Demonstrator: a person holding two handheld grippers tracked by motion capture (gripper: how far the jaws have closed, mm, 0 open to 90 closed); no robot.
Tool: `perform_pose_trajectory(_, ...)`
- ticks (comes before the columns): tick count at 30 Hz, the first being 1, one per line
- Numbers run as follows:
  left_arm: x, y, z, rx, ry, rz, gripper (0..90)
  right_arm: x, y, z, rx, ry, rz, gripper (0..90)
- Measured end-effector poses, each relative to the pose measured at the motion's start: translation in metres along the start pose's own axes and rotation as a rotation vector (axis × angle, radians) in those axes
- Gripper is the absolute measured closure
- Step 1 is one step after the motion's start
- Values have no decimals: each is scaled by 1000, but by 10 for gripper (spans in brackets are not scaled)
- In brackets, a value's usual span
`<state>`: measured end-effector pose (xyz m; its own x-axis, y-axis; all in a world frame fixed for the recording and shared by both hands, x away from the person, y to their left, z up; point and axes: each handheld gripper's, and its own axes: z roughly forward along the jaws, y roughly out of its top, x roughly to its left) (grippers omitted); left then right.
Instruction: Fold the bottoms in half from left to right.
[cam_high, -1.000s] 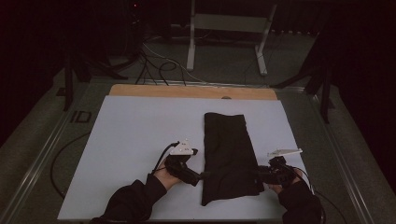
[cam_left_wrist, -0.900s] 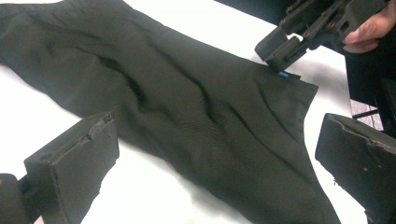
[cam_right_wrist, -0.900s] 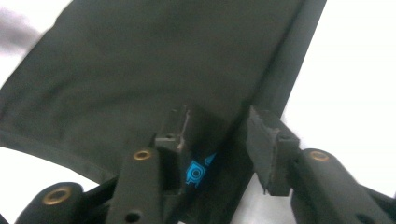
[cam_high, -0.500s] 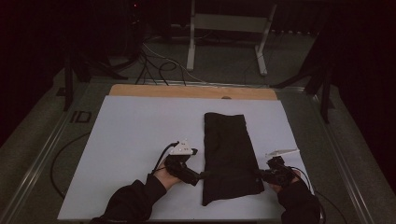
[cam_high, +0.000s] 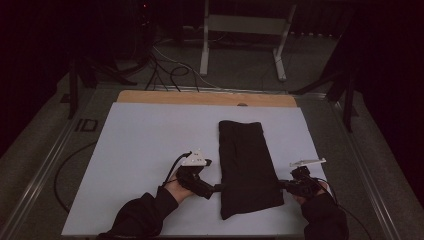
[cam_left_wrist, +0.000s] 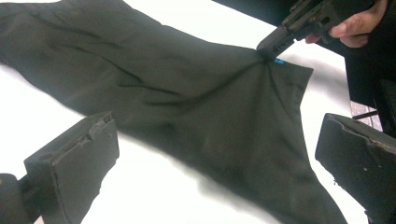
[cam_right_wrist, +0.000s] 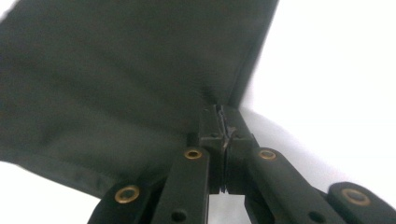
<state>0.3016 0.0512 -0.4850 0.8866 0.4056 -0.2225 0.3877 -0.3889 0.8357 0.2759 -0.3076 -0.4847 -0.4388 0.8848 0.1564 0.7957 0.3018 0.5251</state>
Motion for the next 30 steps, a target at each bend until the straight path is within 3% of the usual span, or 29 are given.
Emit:
perform_pose_trajectory(3,0,0,1,2,-3,0,2,-3,-2,3,13,-26,4,884)
perform_pose_trajectory(8,0,-1,1,4,-1,0,2,-2,-4,9,50,-27,-8,878)
perform_pose_trajectory(12,0,-1,1,5,-1,-1,2,-3,-3,8,47,-25,-1,861)
perform_pose_trajectory(13,0,-1,1,5,-1,-1,2,-3,-3,8,47,-25,-1,823)
perform_pose_trajectory(14,1,0,1,8,-1,-3,2,-1,0,3,18,-23,-9,666)
perform_pose_trajectory(16,2,0,1,11,0,-5,2,1,3,-1,-10,-21,-12,574)
perform_pose_trajectory(18,2,0,1,11,0,-5,2,2,5,-2,-19,-21,-17,574)
perform_pose_trajectory(19,4,0,0,10,4,-9,2,4,8,-4,-35,-13,-23,501)
perform_pose_trajectory(23,6,1,-1,10,8,-10,2,6,13,-5,-54,-4,-37,399)
perform_pose_trajectory(26,7,1,-1,11,13,-14,2,8,19,-6,-69,9,-60,236)
perform_pose_trajectory(29,8,1,-2,13,17,-15,2,9,22,-6,-77,10,-71,167)
perform_pose_trajectory(30,9,2,-2,15,21,-13,2,11,25,-4,-73,10,-97,128)
